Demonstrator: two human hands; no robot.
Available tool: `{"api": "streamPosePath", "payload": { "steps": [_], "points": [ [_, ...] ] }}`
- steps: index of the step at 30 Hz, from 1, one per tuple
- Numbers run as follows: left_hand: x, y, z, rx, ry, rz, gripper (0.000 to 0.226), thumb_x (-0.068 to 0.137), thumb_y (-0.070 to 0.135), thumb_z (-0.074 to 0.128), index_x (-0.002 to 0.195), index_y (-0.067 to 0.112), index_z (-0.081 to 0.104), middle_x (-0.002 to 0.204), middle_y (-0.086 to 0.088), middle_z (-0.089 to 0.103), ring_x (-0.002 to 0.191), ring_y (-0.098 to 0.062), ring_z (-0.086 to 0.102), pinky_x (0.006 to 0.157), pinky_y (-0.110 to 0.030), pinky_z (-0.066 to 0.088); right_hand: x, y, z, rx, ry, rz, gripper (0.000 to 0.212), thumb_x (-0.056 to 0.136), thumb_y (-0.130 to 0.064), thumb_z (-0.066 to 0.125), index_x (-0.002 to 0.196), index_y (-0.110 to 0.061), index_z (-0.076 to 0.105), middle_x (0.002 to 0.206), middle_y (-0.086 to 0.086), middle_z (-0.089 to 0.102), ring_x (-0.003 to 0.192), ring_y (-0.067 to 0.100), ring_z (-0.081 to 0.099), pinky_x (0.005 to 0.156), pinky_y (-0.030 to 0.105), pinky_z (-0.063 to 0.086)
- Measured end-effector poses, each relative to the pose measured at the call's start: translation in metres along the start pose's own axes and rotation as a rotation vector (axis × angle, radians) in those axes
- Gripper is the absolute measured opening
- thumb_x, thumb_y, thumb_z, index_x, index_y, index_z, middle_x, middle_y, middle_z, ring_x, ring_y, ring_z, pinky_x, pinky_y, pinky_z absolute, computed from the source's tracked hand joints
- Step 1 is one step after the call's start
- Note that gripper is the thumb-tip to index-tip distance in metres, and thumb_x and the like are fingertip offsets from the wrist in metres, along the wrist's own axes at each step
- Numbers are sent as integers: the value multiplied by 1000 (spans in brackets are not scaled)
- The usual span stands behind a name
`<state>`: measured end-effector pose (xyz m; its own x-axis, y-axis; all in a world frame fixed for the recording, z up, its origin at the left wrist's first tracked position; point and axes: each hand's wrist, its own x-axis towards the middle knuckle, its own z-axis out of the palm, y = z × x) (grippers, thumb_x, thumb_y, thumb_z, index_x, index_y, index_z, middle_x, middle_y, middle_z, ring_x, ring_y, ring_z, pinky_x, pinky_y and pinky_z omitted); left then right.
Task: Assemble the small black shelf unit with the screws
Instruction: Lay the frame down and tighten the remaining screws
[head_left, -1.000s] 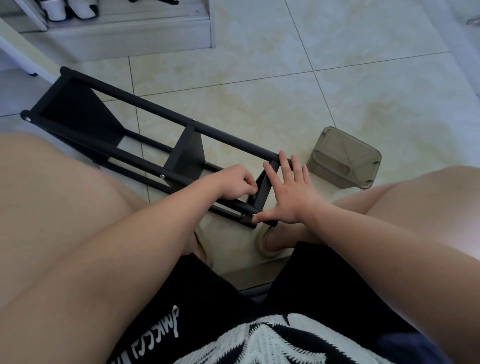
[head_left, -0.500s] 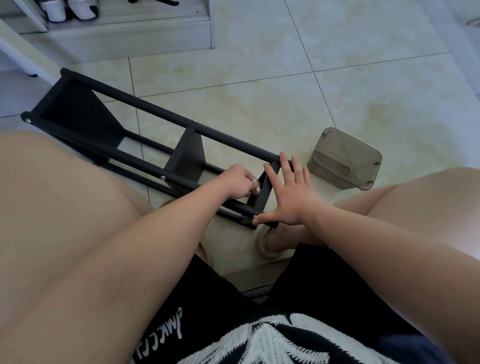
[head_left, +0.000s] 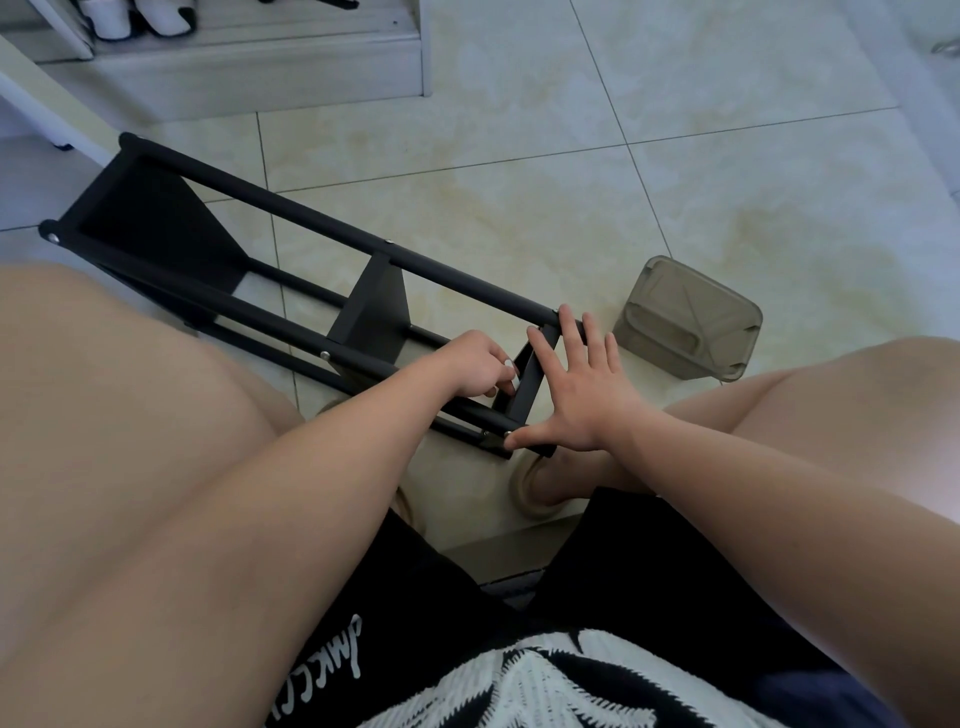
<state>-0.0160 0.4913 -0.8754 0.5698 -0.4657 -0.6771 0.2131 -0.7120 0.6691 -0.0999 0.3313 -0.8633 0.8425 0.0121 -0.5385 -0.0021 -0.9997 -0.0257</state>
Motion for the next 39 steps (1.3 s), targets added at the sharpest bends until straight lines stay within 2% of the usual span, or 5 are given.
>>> {"api": "streamPosePath", "payload": {
  "steps": [17,25,31,35,39],
  "points": [
    [-1,3,-3,-47,-12,-31,14,100,20,54,93,21,67,80,11,73,72,-3,65,60,-23,40,-2,-1,-4,-8,-9,3,144,51,-104,41,158,-29,-20,160,14,-37,148,41,-31,123,58,-8],
    [-1,1,0,34,-53,-25,23,98,19,55,80,21,69,78,11,73,75,-8,66,78,-27,46,-3,-1,-4,-7,-11,1,144,52,-103,42,159,-29,-19,160,14,-37,148,42,-31,123,59,-8],
    [-2,8,-3,20,-99,-84,23,102,17,49,103,8,70,81,9,74,72,-5,65,67,-27,43,-3,-2,-5,2,-12,-1,144,53,-103,45,158,-29,-19,160,14,-37,148,42,-31,123,59,-8],
    [-1,9,-3,3,-136,-146,20,103,19,46,105,9,64,85,6,76,79,-7,64,76,-30,43,-4,-2,-2,-5,-4,-2,144,52,-103,42,158,-29,-20,160,14,-37,148,42,-31,123,59,-8],
    [0,6,-6,37,-143,-150,23,102,17,46,108,9,66,65,15,72,91,-11,64,81,-32,44,-3,-3,-1,2,1,-2,144,50,-104,39,158,-30,-20,160,14,-37,148,41,-32,122,58,-8]
  ]
}}
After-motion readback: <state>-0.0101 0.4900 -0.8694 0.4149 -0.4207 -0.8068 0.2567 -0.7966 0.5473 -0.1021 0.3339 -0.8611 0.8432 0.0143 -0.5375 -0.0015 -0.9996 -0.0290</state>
